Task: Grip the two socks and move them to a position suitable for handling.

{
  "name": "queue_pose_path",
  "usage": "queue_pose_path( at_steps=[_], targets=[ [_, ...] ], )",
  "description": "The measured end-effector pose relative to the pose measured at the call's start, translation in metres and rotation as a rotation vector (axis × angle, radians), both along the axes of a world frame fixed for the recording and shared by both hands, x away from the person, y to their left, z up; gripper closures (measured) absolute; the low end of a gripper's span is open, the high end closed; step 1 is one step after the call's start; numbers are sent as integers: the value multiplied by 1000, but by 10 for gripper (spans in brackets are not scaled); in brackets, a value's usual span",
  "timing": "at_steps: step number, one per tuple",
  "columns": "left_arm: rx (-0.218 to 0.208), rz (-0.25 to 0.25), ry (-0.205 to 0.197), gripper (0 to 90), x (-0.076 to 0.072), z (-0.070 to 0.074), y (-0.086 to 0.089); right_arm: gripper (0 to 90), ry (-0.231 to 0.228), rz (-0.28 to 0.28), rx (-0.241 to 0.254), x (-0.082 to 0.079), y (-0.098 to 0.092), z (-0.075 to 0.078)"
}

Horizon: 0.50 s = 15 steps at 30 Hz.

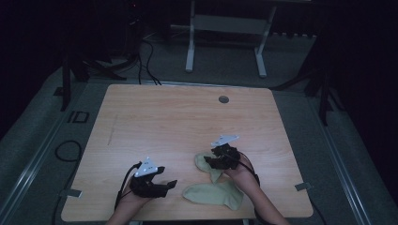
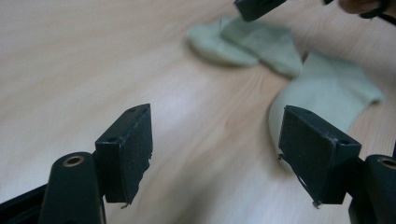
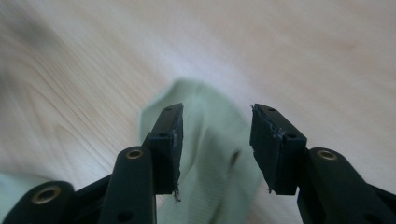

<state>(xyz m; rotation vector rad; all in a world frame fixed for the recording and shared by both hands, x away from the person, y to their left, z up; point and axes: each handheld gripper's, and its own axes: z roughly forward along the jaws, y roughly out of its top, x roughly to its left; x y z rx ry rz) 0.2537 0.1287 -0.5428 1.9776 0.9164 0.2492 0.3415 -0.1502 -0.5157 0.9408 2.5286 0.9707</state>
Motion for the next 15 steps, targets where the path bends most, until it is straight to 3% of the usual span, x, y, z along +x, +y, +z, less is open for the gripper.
queue_pose_path(
  at_steps=[3,6,15],
  targets=[
    [16,-3,-1,263,12,7,-13,542,0,-4,42,-5,-10,16],
    [28,-12,25,262,26,11,-30,544,13,7,40,-12,-16,20],
    [96,25,66,277,57,1,-72,554,73,3,7,-16,-20,-5]
  ],
)
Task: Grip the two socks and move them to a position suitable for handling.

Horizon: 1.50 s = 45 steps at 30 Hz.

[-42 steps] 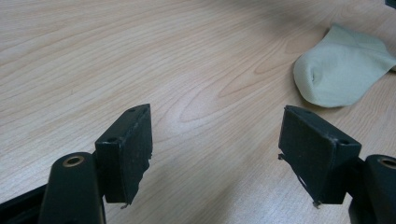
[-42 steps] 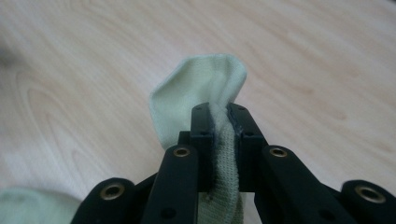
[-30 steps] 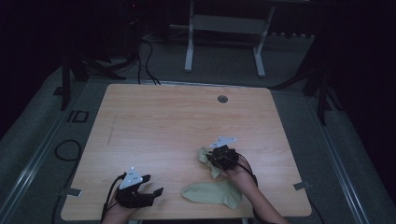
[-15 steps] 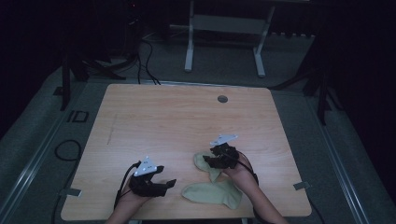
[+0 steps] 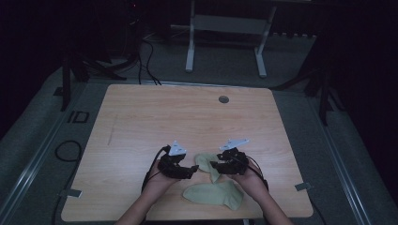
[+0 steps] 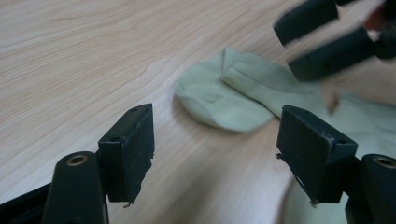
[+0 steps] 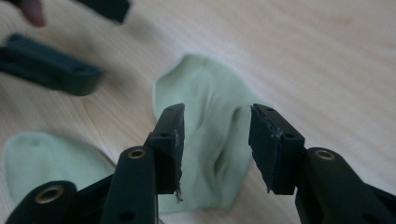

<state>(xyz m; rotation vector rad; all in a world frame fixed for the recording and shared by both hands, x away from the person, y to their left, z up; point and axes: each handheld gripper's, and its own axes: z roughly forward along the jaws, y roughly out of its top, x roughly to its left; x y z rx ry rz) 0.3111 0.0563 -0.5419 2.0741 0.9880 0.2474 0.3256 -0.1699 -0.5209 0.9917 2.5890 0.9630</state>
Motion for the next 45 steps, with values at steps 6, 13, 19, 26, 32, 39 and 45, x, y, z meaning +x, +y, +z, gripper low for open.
queue_pose_path(
  at_steps=[6,13,19,26,32,39,45],
  targets=[
    [54,17,43,414,21,-13,-18,581,22,1,-21,1,2,-13],
    [112,29,32,597,32,-19,-24,747,40,-7,-27,3,0,-22],
    [124,30,5,864,30,-19,-28,849,19,-4,-21,2,-4,-22],
    [118,31,-29,887,23,-9,-24,851,-40,-41,42,-2,-22,4],
    [83,51,-47,888,14,11,-10,850,-69,-114,83,0,-50,29],
    [81,36,-57,887,3,18,-8,847,-33,-172,80,5,-76,24],
    [119,35,-6,885,7,-3,-6,839,11,-173,73,6,-73,-4]
  ],
)
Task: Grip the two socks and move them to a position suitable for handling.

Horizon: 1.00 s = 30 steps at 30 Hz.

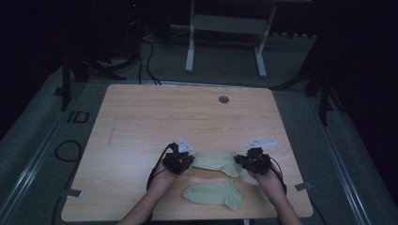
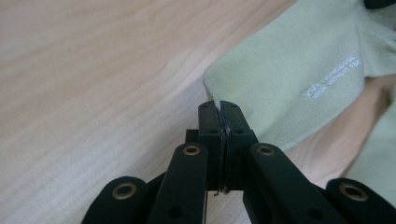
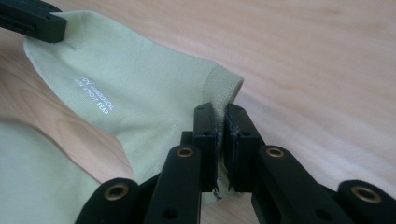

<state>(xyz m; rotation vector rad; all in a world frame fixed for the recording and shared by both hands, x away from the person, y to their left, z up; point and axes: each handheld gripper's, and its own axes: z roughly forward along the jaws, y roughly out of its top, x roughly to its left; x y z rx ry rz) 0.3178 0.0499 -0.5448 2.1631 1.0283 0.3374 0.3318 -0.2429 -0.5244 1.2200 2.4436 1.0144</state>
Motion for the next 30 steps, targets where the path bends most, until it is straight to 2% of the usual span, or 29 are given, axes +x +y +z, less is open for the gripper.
queue_pose_path(
  at_steps=[5,8,11,13,15,17,19,21,24,28,30],
  targets=[
    [8,10,22,884,2,-14,1,835,40,-4,-26,11,6,-21],
    [-12,8,28,881,3,-17,3,803,44,-10,-36,15,8,-27],
    [-10,1,25,880,3,-17,3,784,45,-13,-30,16,8,-28],
    [-11,6,25,822,3,-17,4,693,43,-14,-37,18,6,-28],
    [-24,-6,33,709,3,-17,5,639,45,-15,-47,18,6,-27],
    [-32,0,15,595,0,-16,6,596,42,-8,-34,18,5,-24],
    [-58,1,7,579,-2,-13,8,569,32,-1,-28,17,4,-18],
    [-48,3,-1,528,-3,-9,9,536,18,9,-17,15,5,-12],
    [-66,-10,11,474,-6,-3,11,500,13,35,-5,11,6,-3],
    [-86,-46,8,419,-16,3,15,477,0,66,8,3,8,3],
    [-76,-50,-4,388,-25,4,17,469,2,72,10,-4,7,5]
  ],
)
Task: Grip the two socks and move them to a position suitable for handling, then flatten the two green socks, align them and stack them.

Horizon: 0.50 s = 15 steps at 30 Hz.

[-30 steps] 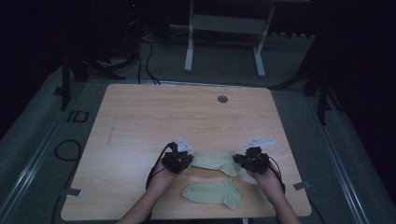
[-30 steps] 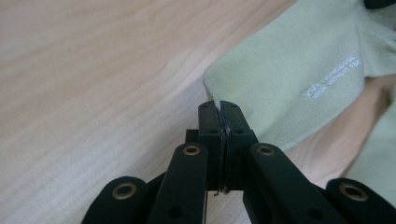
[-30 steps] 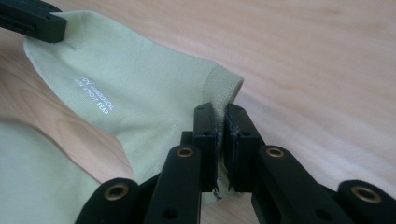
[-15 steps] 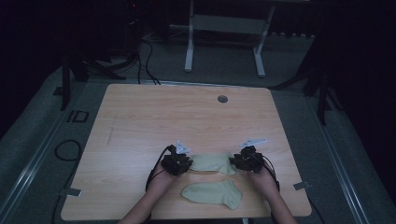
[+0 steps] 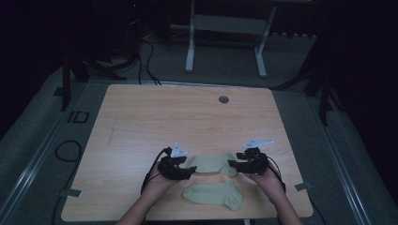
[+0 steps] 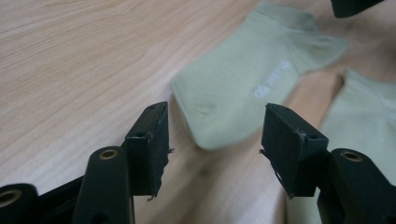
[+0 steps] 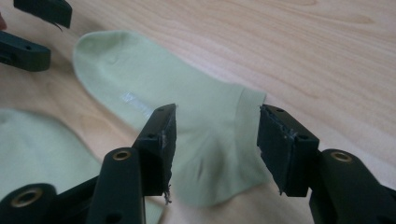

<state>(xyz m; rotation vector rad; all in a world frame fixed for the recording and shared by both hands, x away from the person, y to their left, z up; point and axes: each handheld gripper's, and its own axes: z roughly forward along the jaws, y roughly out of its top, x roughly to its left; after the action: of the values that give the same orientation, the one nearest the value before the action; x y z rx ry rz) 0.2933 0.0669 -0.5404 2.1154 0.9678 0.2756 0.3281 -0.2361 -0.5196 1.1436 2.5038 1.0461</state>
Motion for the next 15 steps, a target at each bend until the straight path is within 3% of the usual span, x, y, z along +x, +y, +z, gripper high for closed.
queue_pose_path(
  at_steps=[4,6,11,15],
  targets=[
    [-14,0,3,350,-11,2,5,449,-5,-2,-2,-12,-4,2],
    [-28,-19,2,348,-24,4,9,444,-12,-11,-11,-18,-7,4],
    [-35,-48,18,348,-40,7,12,444,-7,-12,5,-31,-13,5],
    [-37,-69,32,348,-51,8,13,445,1,-6,12,-51,-18,4]
  ],
)
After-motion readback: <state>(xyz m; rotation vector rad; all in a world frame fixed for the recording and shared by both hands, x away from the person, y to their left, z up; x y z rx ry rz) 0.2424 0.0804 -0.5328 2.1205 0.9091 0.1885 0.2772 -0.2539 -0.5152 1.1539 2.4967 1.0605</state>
